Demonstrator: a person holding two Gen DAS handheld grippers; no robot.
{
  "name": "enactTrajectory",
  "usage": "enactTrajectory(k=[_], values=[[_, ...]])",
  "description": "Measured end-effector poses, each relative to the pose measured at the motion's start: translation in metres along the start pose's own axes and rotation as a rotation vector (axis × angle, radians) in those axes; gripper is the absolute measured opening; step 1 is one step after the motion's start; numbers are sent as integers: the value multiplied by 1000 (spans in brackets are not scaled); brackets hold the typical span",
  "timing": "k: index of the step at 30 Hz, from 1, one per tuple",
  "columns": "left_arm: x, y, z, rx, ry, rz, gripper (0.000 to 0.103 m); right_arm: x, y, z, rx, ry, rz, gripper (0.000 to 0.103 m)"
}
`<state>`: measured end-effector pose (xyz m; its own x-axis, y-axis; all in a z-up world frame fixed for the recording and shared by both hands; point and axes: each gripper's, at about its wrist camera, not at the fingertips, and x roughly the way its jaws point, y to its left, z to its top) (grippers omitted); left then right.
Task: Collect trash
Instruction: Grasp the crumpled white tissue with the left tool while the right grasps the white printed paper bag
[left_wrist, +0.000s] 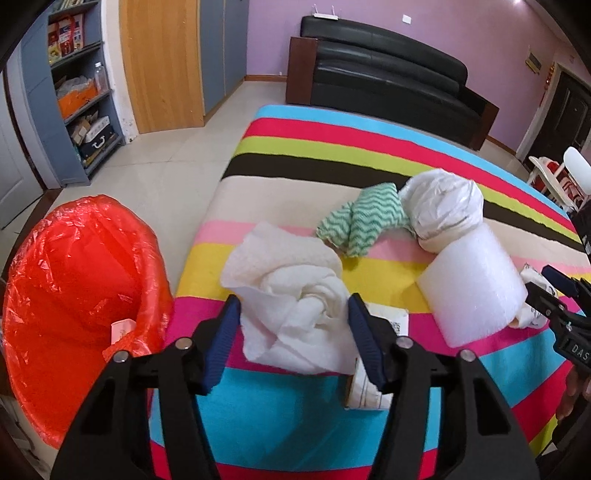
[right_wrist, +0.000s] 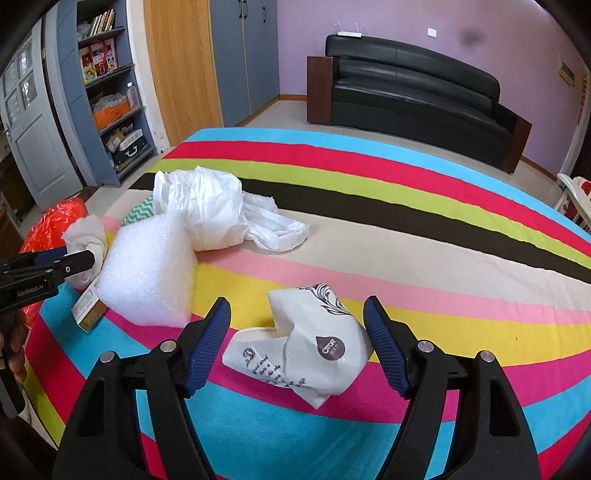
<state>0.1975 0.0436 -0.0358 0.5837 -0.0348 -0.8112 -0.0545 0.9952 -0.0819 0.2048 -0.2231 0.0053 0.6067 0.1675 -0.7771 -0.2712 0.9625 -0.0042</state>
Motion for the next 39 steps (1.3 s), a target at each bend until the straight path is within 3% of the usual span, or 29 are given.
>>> enactTrajectory(k=[6, 10, 23, 30, 32, 33, 39], values=[[5, -5, -2, 26, 22, -15, 34, 5, 2, 1, -6, 12, -12, 71], [4, -5, -2, 24, 18, -22, 25, 5, 3, 0, -17, 17, -21, 72], [-4, -5, 1, 17, -1, -30, 23, 1, 5, 3, -15, 0, -52, 74], [-6, -4, 1, 8, -12, -29, 23, 11, -3, 2, -1, 36, -68, 74], [-7, -4, 1, 8, -14, -29, 23, 13, -2, 2, -6, 46, -66, 71], [-7, -3, 1, 7, -16, -29, 23, 13, -1, 2, -10, 50, -68, 65], [-9, 0, 1, -3, -28, -29, 23, 14, 2, 1, -27, 59, -69, 61]])
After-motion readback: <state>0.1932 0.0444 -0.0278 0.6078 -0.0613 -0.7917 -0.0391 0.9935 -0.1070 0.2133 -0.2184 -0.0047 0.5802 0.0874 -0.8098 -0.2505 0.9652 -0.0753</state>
